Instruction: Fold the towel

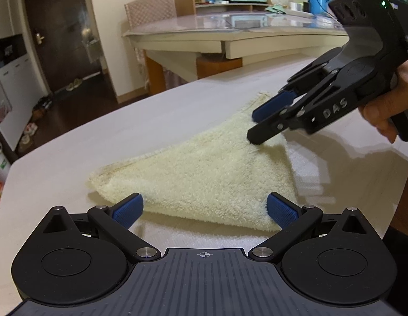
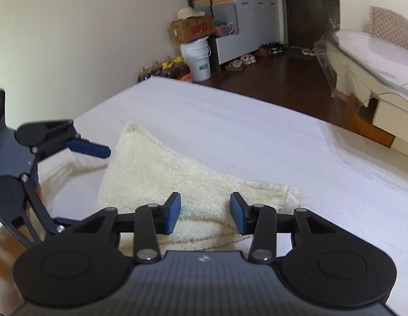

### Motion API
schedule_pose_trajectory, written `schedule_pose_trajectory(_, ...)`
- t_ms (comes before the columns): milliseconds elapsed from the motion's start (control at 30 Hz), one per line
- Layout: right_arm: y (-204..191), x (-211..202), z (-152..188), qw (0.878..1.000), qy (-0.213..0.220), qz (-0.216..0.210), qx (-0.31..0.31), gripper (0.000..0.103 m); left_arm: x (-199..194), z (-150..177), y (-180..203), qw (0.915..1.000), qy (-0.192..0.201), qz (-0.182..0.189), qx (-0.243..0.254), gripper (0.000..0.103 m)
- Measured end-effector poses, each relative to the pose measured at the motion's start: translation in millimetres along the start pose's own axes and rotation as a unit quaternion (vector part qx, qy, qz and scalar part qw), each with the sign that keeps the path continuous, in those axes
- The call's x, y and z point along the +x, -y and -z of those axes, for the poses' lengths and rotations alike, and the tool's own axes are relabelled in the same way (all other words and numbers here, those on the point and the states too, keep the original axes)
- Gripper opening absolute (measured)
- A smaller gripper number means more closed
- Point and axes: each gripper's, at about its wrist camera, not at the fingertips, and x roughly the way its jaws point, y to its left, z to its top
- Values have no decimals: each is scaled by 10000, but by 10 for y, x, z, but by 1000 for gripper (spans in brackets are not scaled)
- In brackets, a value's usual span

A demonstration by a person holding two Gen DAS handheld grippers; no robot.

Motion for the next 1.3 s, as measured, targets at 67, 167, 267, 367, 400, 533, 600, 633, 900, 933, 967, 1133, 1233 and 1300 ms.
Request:
schedule_pose_trajectory(67, 87, -75, 3, 9997, 143, 65, 172, 53, -44, 12, -24, 9999, 57, 25, -120, 102)
schedule_pose_trajectory(167, 235, -146, -1, 9987, 244, 254, 359, 57, -144, 22, -133, 9990, 233, -49, -387, 102)
schedule_pose_trajectory(267, 358, -159, 1, 9979, 240, 472, 375, 64, -232, 38, -322, 9961, 369, -323, -733, 102)
schedule_pose_trajectory(367, 365, -115, -10, 9981, 206, 488, 306, 65, -181, 59, -539, 9924, 278, -558, -1060, 102)
schedule_pose_trajectory(400, 361, -86, -26, 9982, 211, 482, 296, 65, -151, 68, -639, 9902, 245, -611, -1230, 102)
schedule_pose_trajectory(533, 295, 72, -52, 9981, 42, 613, 96, 66, -26, 80, -934, 9840, 96, -750, -1615, 102)
schedule_pose_trajectory(600, 240, 166, -30, 9966, -131, 799, -182, 67, 21, 82, -979, 9843, 31, -793, -1577, 102)
schedule_pose_trajectory(633, 225, 178, -10, 9959, -147, 860, -255, 68, 44, 82, -1001, 9844, -1, -815, -1559, 102)
schedule_pose_trajectory(900, 228, 34, 137, 9914, -106, 1270, -313, 72, 184, -4, -955, 9904, -14, -722, -1178, 102)
schedule_pose_trajectory(933, 242, 12, 154, 9911, -94, 1297, -276, 72, 197, -9, -956, 9907, -10, -706, -1161, 103)
schedule_pose_trajectory(967, 260, -8, 171, 9912, -78, 1303, -220, 72, 194, -15, -955, 9908, 5, -718, -1145, 103)
schedule_pose_trajectory(1133, 308, -195, 217, 9951, 211, 954, 119, 68, 52, 1, -901, 9898, 145, -909, -1087, 102)
schedule_pose_trajectory(1233, 230, -397, 282, 9957, 425, 776, 273, 73, -91, 36, -795, 9886, 163, -1078, -1039, 103)
schedule_pose_trajectory(1300, 140, -513, 350, 9957, 525, 676, 365, 76, -197, 90, -647, 9896, 115, -1039, -992, 103)
